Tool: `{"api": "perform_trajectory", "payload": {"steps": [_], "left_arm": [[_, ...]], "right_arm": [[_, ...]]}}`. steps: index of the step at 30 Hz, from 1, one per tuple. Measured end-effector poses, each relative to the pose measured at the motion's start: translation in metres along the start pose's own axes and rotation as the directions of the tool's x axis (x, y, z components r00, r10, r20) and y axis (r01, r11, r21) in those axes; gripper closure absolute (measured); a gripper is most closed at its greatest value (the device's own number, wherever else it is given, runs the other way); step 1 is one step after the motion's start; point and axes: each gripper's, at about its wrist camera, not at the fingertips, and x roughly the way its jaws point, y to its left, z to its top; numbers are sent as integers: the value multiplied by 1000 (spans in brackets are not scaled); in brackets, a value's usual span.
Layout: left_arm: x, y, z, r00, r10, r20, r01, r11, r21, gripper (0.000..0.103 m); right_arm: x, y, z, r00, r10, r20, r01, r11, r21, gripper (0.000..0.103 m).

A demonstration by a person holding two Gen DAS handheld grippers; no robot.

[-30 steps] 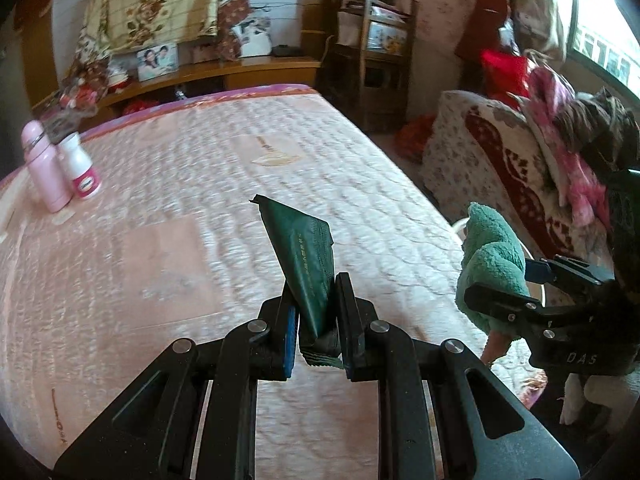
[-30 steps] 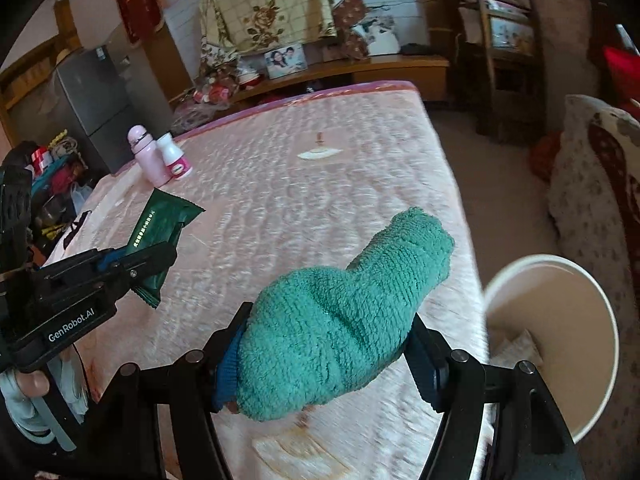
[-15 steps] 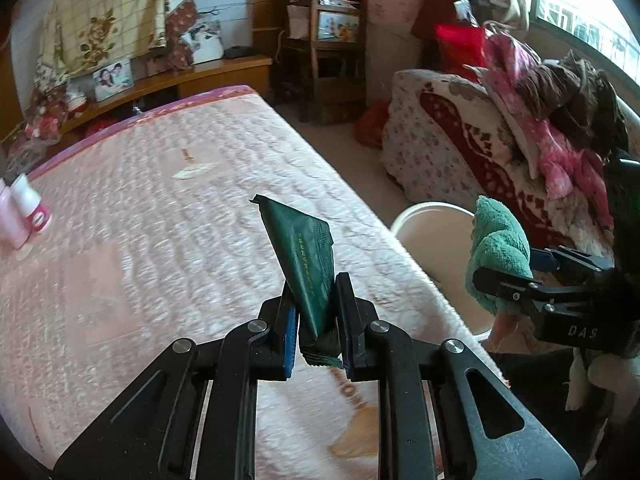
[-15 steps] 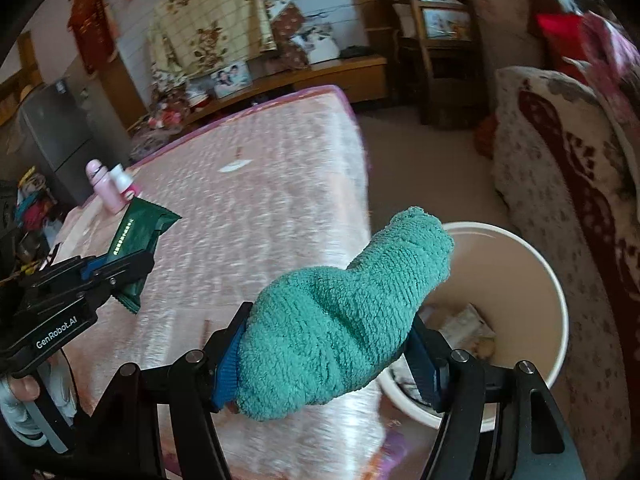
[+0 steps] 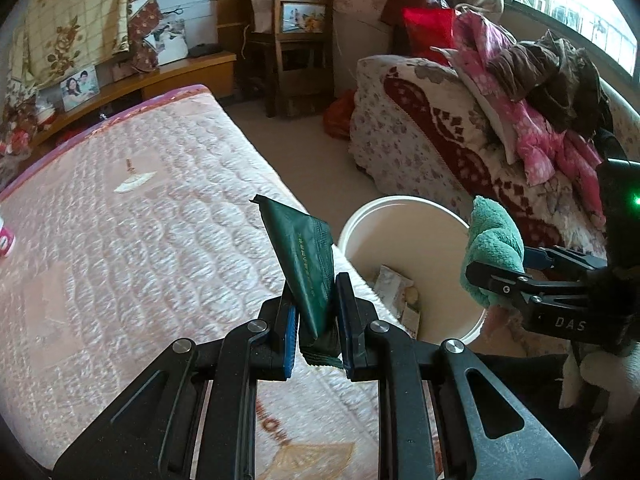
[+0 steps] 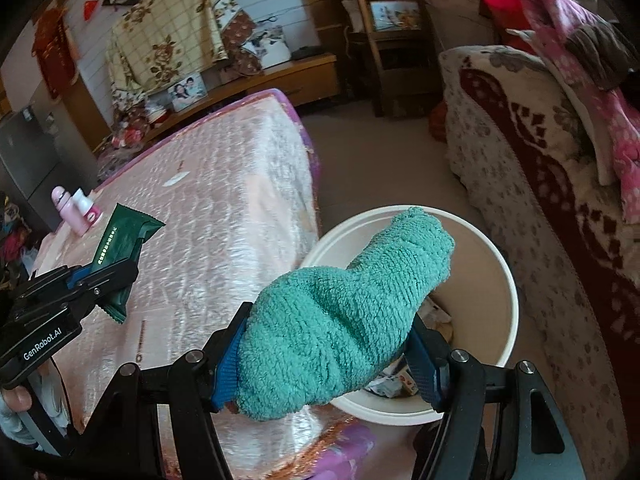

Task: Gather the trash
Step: 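Carry the green packet and green towel over the white bucket, then open both tools over the bucket to drop the packet and towel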

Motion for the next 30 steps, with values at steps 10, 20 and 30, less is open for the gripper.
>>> {"api": "perform_trajectory", "payload": {"steps": [10, 20, 30], "left_arm": [[17, -16, 11, 1000, -29, -11, 30, 999, 17, 88], [37, -25, 18, 996, -88, -32, 88, 996, 7, 88], [57, -31, 21, 987, -148, -59, 147, 989, -18, 88]], "right_arm": [[11, -21, -4, 999, -30, -21, 30, 999, 38, 35], [21, -35, -5, 998, -59, -33, 61, 996, 67, 35], [30, -48, -6, 997, -62, -42, 66, 992, 107, 35]]}}
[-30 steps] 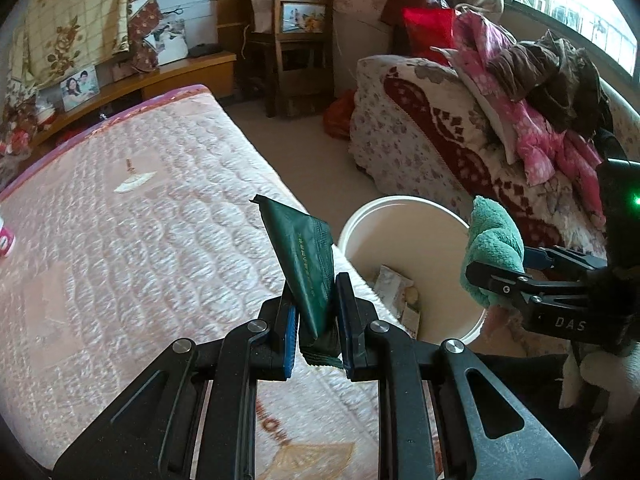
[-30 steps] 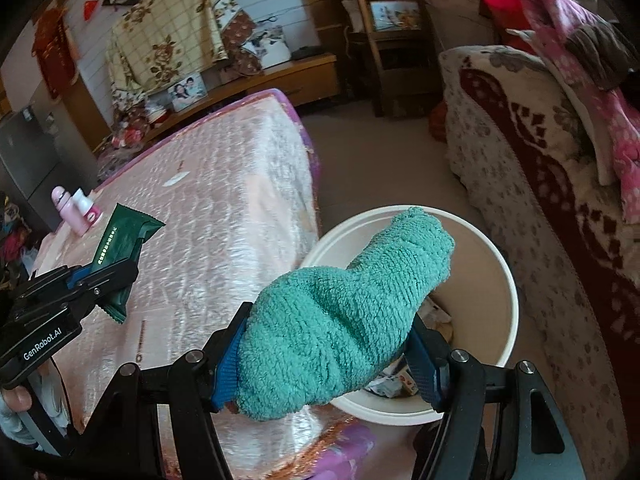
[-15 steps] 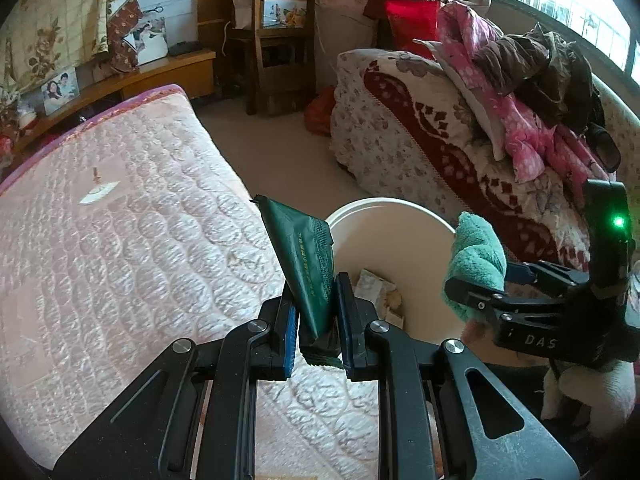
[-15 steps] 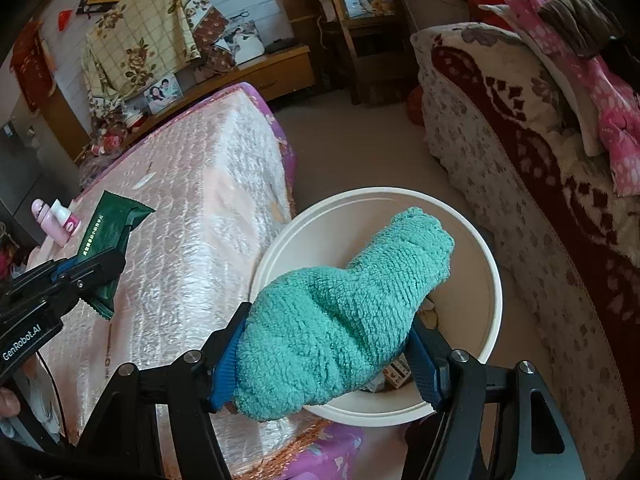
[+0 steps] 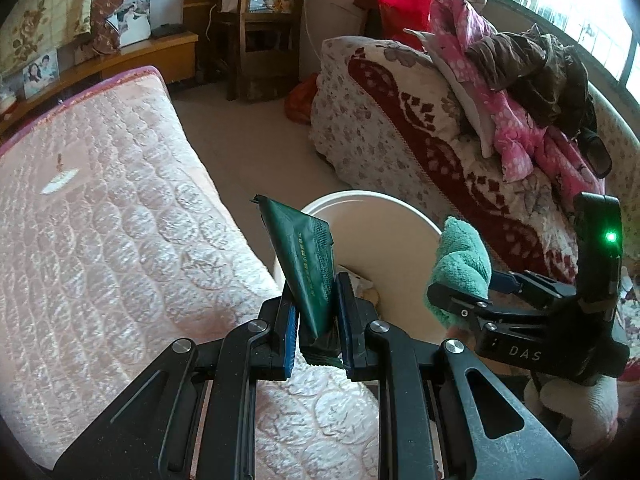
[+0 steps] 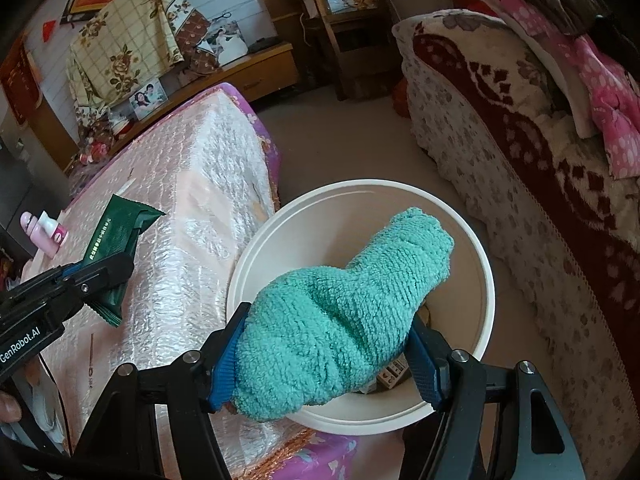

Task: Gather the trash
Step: 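Open both tools over the bucket to drop the packet and towel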

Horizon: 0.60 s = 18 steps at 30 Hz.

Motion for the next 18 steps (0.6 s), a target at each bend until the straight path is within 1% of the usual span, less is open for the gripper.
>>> {"api": "perform_trajectory", "payload": {"steps": [2, 7, 12, 15, 18], "left_arm": [[3, -1, 0, 1000, -21, -3, 21, 1000, -3, 88], [9, -7, 2, 999, -44, -11, 44, 999, -3, 88], [14, -9, 5, 998, -55, -16, 55, 998, -5, 85], [15, -9, 6, 998, -63, -18, 63, 998, -3, 81], [15, -8, 6, 998, -67, -15, 67, 998, -7, 70]], "right_arm": [[1, -1, 0, 1000, -1, -2, 1, 1000, 7, 35], [2, -5, 1, 1000, -9, 6, 9, 1000, 22, 35], [3, -9, 2, 1000, -27, 11, 26, 999, 43, 30], [3, -13, 2, 999, -36, 12, 35, 998, 61, 27], [3, -14, 2, 999, -36, 13, 35, 997, 73, 26]]}}
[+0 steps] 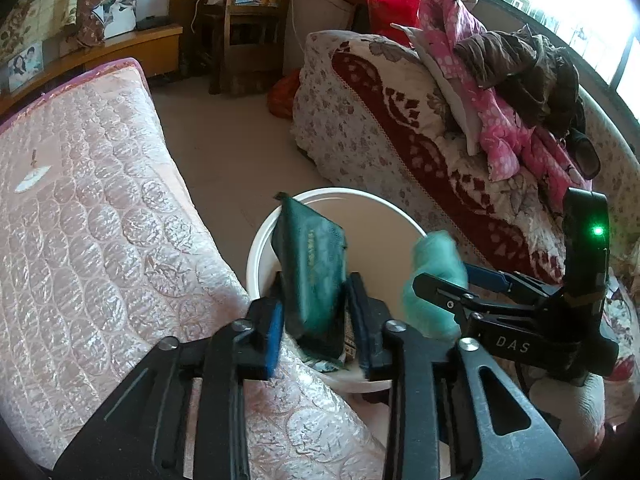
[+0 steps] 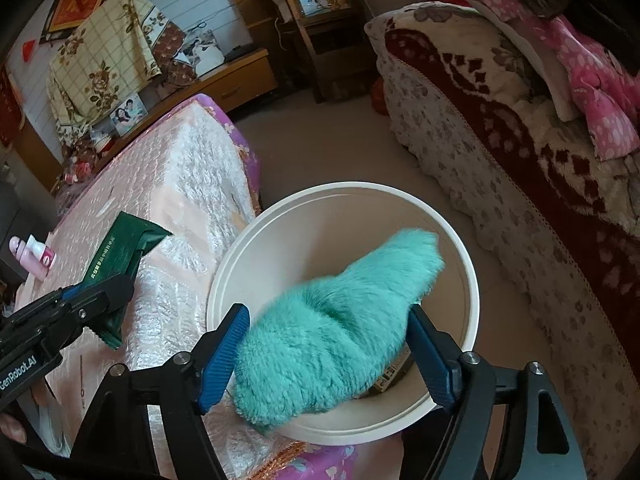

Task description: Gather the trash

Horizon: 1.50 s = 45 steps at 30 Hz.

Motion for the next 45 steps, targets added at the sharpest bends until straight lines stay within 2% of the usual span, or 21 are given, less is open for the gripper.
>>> {"api": "perform_trajectory", "payload": {"steps": [2, 6, 10, 14, 18, 22, 25, 30, 34, 37, 39, 45], "left_arm": [[-1, 2, 0, 1000, -5, 3, 5, 1000, -9, 64], [-4, 5, 0, 1000, 1, 11, 0, 1000, -16, 62], [-12, 8, -3, 999, 23, 38, -22, 1000, -19, 56], [-25, 11, -9, 995, 69, 73, -68, 998, -19, 56], [-42, 15, -17, 988, 106, 113, -103, 994, -32, 56], [-63, 18, -28, 973, 174, 150, -169, 985, -44, 56], [-81, 17, -35, 966, 183, 182, -179, 983, -38, 56], [-117, 12, -43, 945, 208, 253, -206, 978, -34, 56], [-146, 11, -48, 930, 206, 305, -201, 978, -50, 56], [-167, 9, -51, 914, 214, 345, -211, 976, -47, 56], [-178, 7, -53, 906, 216, 365, -216, 976, -41, 56], [-209, 5, -60, 878, 221, 424, -223, 974, -46, 56]], "right_arm": [[0, 0, 0, 1000, 1, 2, -1, 1000, 2, 25], [-2, 0, -1, 1000, -5, 12, 5, 1000, 2, 24], [-5, 2, -1, 1000, -3, 18, 3, 1000, 2, 24], [-11, 10, -2, 999, -12, 37, 13, 999, -30, 24], [-28, 23, -5, 994, -36, 101, 44, 996, -74, 24], [-46, 32, -11, 987, -50, 154, 62, 995, -72, 24], [-61, 40, -16, 980, -76, 186, 90, 994, -64, 24], [-97, 58, -25, 956, -118, 270, 137, 989, -56, 24], [-127, 73, -29, 938, -114, 327, 140, 988, -58, 23], [-149, 84, -32, 915, -128, 381, 162, 985, -57, 15], [-164, 94, -34, 898, -127, 422, 170, 983, -66, 6], [-198, 119, -39, 864, -95, 495, 163, 982, -97, 5]]}}
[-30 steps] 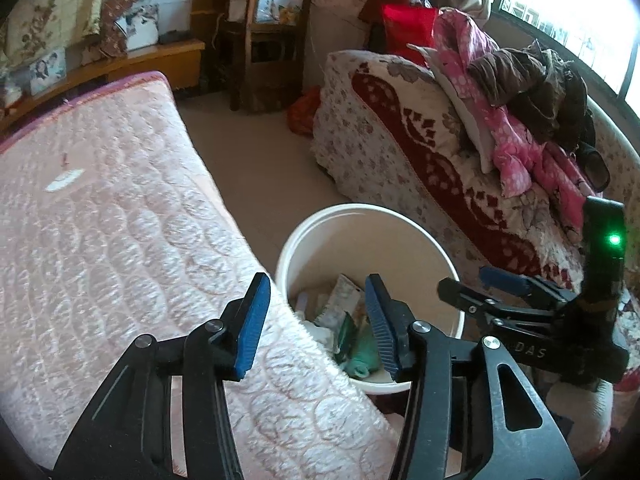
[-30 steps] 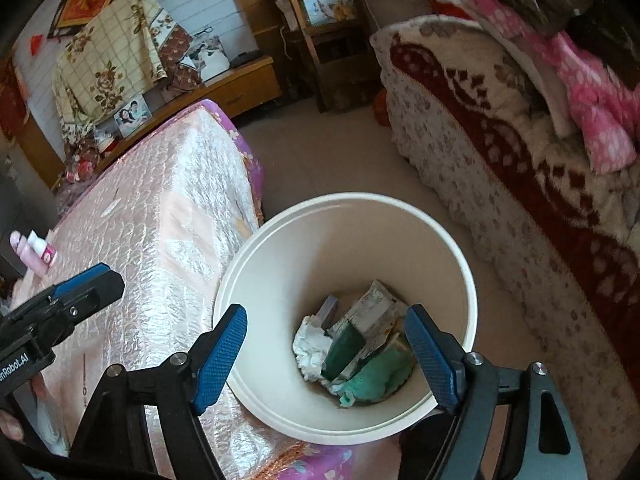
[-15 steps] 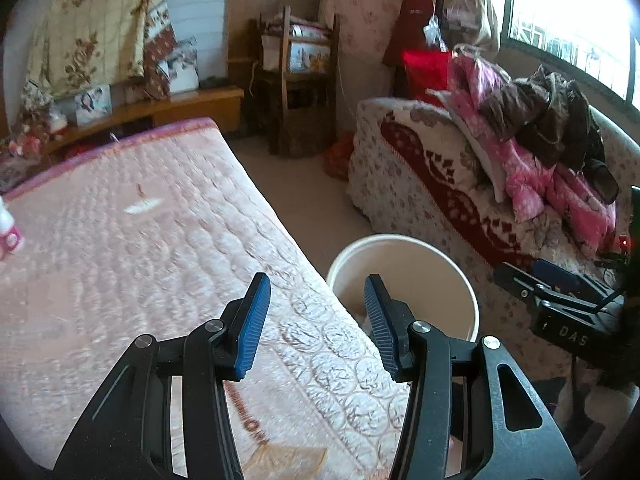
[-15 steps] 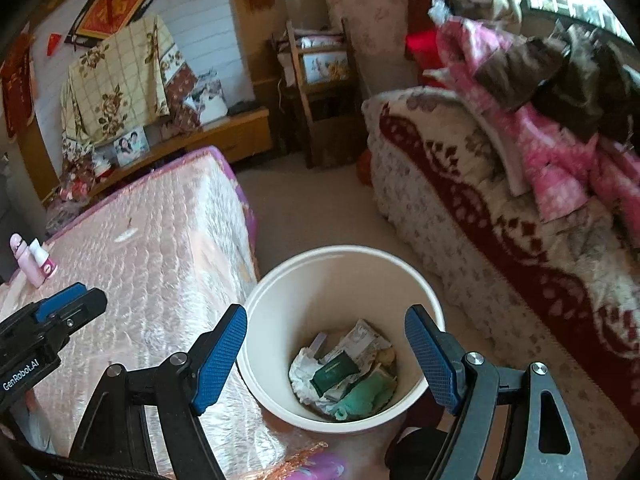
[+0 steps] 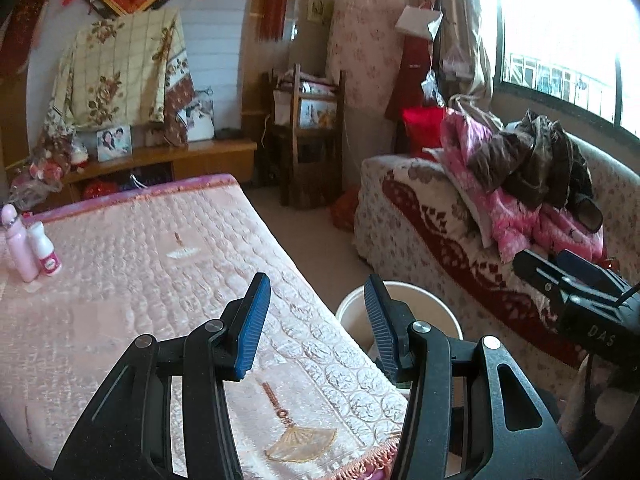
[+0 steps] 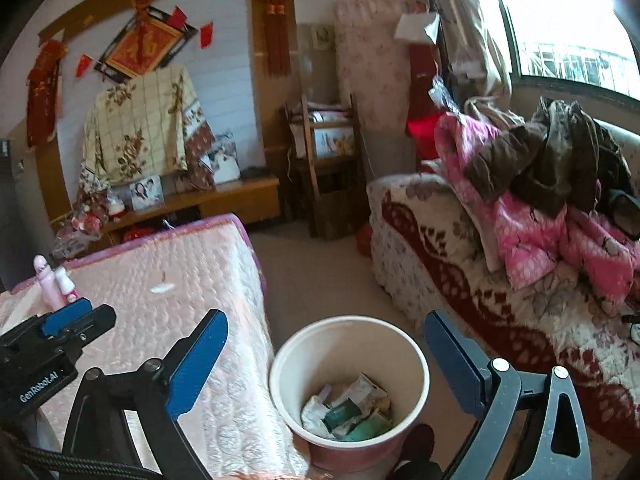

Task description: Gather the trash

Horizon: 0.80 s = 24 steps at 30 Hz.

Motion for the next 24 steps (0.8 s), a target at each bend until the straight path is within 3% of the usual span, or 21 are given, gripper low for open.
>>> {"api": "perform_trajectory", "payload": {"steps": [11, 24], "left_arm": [[-43, 14, 10, 991, 46, 124, -43, 999, -24, 56], [-55, 17, 11, 985, 58, 160, -54, 998, -33, 56]], "right_arm": [[-39, 21, 13, 994, 4, 107, -2, 1000, -14, 3], [-51, 30, 13, 991, 8, 137, -6, 1000, -16, 3]]}}
